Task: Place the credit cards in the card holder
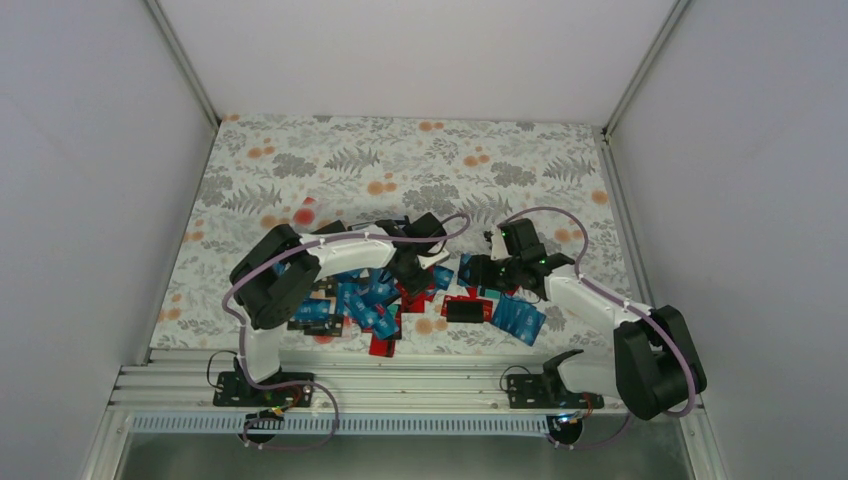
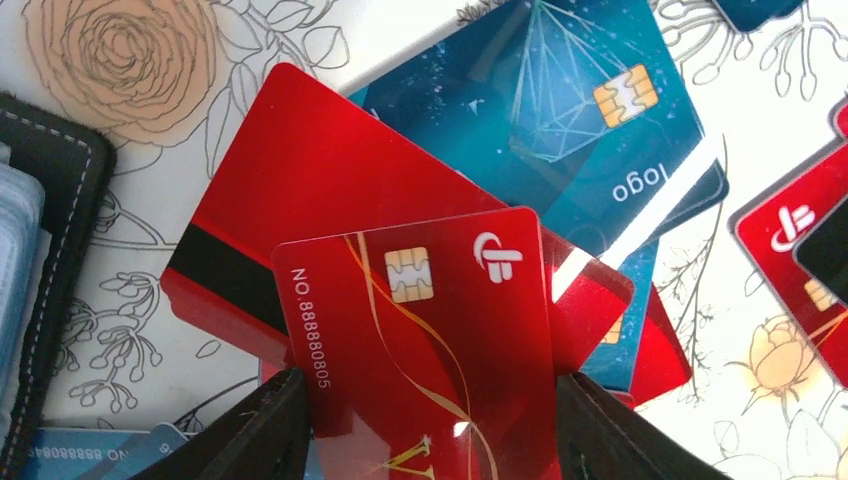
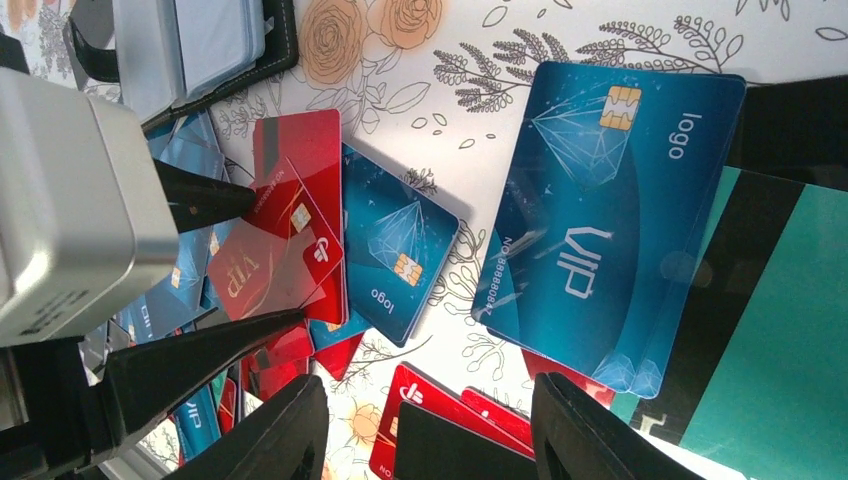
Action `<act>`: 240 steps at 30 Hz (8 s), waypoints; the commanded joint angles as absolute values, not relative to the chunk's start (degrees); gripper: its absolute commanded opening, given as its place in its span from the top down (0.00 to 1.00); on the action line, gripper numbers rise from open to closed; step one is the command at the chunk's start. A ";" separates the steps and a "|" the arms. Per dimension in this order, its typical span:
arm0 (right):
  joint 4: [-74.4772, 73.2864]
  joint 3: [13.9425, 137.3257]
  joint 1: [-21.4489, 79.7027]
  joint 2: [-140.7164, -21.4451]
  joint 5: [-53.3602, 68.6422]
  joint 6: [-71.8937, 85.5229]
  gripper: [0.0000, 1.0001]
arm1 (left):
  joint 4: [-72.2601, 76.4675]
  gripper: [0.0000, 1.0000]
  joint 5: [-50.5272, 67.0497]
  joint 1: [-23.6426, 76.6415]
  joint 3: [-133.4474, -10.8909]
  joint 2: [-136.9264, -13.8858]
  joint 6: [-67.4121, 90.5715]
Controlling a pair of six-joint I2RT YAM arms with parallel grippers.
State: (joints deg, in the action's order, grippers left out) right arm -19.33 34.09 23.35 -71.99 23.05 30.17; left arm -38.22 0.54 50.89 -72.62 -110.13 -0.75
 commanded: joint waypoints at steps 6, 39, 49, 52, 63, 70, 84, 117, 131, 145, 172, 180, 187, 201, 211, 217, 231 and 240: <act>-18.78 33.64 22.46 -72.06 24.58 29.18 0.47 | -37.55 0.51 0.22 51.67 -71.22 -110.61 1.78; -7.84 37.46 22.15 -70.38 40.94 37.92 0.51 | -29.86 0.50 13.47 50.02 -70.88 -95.57 11.34; -5.35 38.59 22.15 -72.96 43.43 39.48 0.74 | -28.05 0.50 15.28 49.77 -70.05 -95.08 12.03; -5.06 38.72 22.15 -73.39 44.17 39.67 0.87 | -27.65 0.50 15.08 49.41 -69.80 -94.99 12.38; -2.93 40.75 22.15 -76.25 44.07 35.78 0.96 | -26.63 0.27 12.32 45.15 -65.87 -87.12 14.57; 4.03 44.21 22.15 -79.93 49.99 31.88 0.96 | -31.24 0.13 14.94 36.53 -62.05 -75.09 12.01; 11.61 49.46 26.49 -76.48 66.57 21.10 0.96 | -30.62 0.32 42.47 23.12 -58.56 -58.30 5.28; 8.64 57.80 33.27 -74.17 70.32 15.15 0.96 | -17.72 0.86 61.71 24.35 -53.30 -57.22 8.55; 2.23 60.59 33.79 -75.68 64.84 13.00 0.75 | -17.93 0.98 52.71 24.78 -52.10 -58.54 10.77; -3.10 61.29 27.71 -84.43 40.50 22.09 0.33 | -12.29 0.98 30.60 20.58 -45.10 -72.12 28.61; -8.70 74.33 27.85 -116.44 37.34 26.08 0.79 | -0.77 0.98 32.44 15.85 -45.00 -93.36 40.53; -9.61 76.49 27.94 -120.12 37.47 24.83 0.85 | -2.99 0.98 34.76 15.37 -48.03 -97.25 39.92; -10.06 77.00 28.01 -122.50 38.15 24.11 0.88 | -4.83 0.98 37.35 14.36 -49.45 -100.11 39.26; -10.37 77.54 28.05 -124.09 38.89 23.47 0.89 | -6.80 0.98 40.42 12.83 -52.13 -103.47 35.66; -10.71 77.63 28.12 -124.44 39.11 23.30 0.89 | -7.10 0.98 40.47 12.73 -53.46 -104.84 34.01; -10.81 77.70 28.11 -124.72 39.35 23.29 0.90 | -7.29 0.98 40.61 12.60 -54.55 -105.09 32.64; -11.58 77.08 28.21 -124.62 39.36 24.01 0.91 | -6.45 0.98 40.52 12.44 -55.04 -106.05 32.78; -11.82 74.10 28.21 -123.42 38.57 26.35 0.91 | -5.42 0.98 40.65 12.44 -54.64 -106.35 33.29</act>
State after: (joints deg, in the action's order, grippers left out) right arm -9.19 76.51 27.83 -123.26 39.31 25.10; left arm -6.37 40.66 12.69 -53.93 -104.79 33.63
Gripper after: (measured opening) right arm 0.091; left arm 0.026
